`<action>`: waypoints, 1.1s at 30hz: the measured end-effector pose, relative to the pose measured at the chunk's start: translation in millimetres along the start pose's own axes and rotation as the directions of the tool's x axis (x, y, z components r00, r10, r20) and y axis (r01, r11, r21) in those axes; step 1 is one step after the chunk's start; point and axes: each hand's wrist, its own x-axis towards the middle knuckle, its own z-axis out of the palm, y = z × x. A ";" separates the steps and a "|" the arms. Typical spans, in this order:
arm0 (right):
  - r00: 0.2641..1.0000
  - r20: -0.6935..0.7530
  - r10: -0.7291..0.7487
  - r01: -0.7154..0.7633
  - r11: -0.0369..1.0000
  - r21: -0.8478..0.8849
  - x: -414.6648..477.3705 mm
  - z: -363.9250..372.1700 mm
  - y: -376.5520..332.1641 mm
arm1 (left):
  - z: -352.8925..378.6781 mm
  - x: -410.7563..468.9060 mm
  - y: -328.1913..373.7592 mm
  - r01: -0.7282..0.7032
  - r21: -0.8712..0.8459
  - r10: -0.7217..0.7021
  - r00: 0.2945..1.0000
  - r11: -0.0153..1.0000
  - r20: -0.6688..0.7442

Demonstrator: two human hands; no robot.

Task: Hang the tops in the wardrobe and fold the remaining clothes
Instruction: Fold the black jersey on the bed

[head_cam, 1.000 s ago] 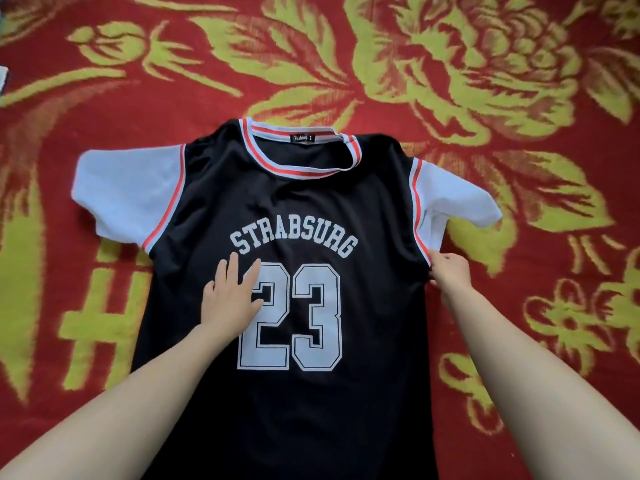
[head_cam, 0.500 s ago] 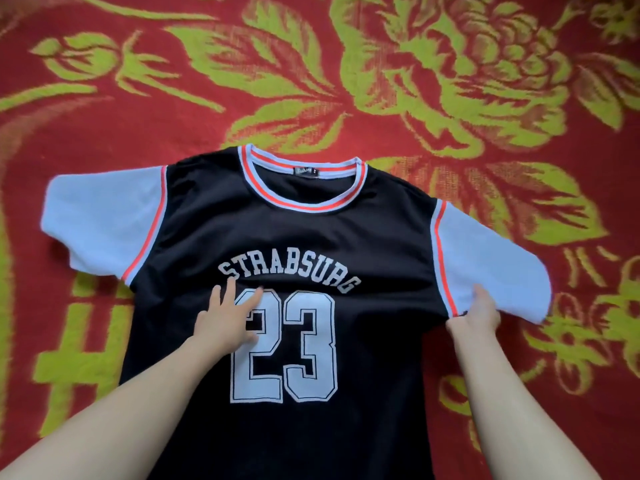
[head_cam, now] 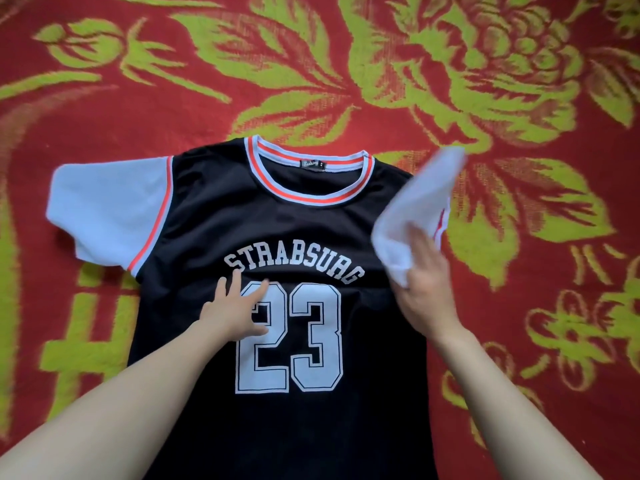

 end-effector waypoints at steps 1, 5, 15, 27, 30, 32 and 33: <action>0.969 0.211 -0.129 0.158 0.980 -0.124 -3.4 5.4 -6.2 | -0.3 -0.6 -0.3 0.001 -0.004 -0.001 1.000 1.000 0.007; 0.689 0.724 0.021 0.241 0.936 -0.257 -29.7 20.2 -2.0 | -3.0 -1.1 1.6 0.003 -0.027 -0.002 1.000 1.000 0.024; 0.555 0.748 0.364 0.038 0.887 -0.460 -62.4 25.0 26.2 | -4.4 -1.7 1.5 0.011 -0.030 -0.010 0.999 0.999 0.040; 0.829 0.542 0.135 0.100 0.919 -0.382 -51.2 54.6 -54.0 | -6.5 -8.0 -3.6 -0.044 -0.201 0.048 0.999 0.979 0.014; 0.747 0.622 0.233 -0.009 0.940 -0.341 -30.8 72.3 -49.4 | -7.2 -19.2 -28.8 -0.200 -0.506 -0.006 0.926 0.839 -0.377; 0.642 0.711 0.288 -0.046 0.940 -0.339 -27.3 82.4 -37.9 | -6.9 -25.1 -51.6 -0.206 -0.533 -0.236 0.727 0.821 -0.644; 0.587 0.752 0.299 -0.053 0.941 -0.333 -26.1 85.1 -34.5 | -7.5 -25.4 -66.5 -0.146 -0.564 -0.362 0.633 0.812 -0.685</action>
